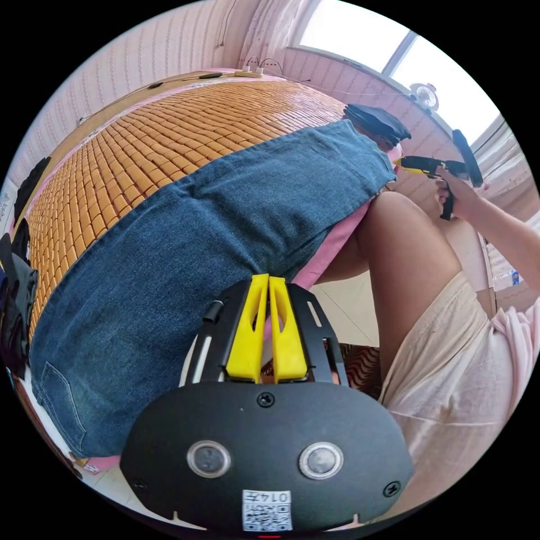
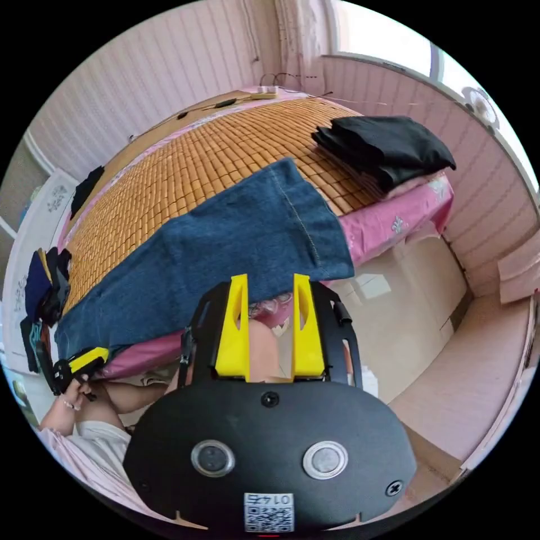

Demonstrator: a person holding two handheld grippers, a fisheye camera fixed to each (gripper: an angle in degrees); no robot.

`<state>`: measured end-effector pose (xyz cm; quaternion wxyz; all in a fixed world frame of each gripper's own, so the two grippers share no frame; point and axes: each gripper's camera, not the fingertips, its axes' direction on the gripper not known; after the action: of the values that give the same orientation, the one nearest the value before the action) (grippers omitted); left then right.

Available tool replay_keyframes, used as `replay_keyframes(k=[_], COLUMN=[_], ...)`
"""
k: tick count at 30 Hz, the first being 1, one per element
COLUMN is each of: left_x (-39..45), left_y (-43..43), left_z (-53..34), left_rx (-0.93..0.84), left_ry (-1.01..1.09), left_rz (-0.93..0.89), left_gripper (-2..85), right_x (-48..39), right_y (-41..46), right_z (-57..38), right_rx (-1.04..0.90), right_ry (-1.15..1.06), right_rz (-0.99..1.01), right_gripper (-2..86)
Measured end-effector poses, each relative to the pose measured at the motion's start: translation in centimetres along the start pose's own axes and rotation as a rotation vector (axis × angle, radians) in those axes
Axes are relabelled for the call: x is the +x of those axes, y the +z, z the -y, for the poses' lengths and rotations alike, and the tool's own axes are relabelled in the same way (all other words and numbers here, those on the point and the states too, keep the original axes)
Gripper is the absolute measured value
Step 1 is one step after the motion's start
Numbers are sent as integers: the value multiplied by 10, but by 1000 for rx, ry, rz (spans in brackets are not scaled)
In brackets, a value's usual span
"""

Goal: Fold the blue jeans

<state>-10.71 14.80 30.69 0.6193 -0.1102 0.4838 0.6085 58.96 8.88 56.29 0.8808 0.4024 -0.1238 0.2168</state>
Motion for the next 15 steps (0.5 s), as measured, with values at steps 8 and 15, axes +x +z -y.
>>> replay_keyframes(k=[8,15], left_x=[-26,-80], left_y=[-35,-99], left_z=[1,-22], left_rx=[52,159], left_ry=[-137,-355], left_rz=[-131,-20], left_gripper=[-10,-10], right_x=[170,247], right_y=[27,0], right_z=[2,-13], right_rx=[40,208], right_ry=[540,607], right_rz=[398,598], right_gripper=[132,29])
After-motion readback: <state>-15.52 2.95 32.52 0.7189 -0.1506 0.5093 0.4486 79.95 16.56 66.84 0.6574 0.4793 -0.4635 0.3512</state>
